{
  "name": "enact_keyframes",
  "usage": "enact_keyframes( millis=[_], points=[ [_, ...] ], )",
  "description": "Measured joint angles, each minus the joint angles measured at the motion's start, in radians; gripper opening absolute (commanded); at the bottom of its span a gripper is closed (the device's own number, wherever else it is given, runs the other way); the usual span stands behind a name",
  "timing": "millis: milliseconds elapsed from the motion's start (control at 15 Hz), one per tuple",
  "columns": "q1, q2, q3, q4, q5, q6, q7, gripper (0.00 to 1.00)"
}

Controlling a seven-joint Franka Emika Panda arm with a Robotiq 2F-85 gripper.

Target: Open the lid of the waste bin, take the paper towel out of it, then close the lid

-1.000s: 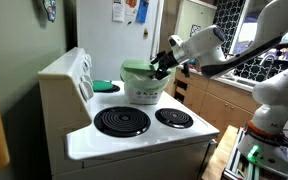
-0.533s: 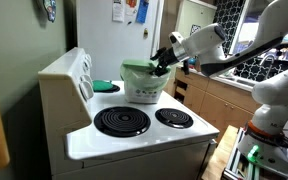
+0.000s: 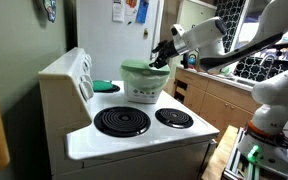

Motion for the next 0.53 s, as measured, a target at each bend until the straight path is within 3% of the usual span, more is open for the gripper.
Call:
enact_keyframes(
  millis=[533],
  points=[
    [0.033,0.058,0.007,0.001,0.005,-0.003,0.015,1.0]
  ],
)
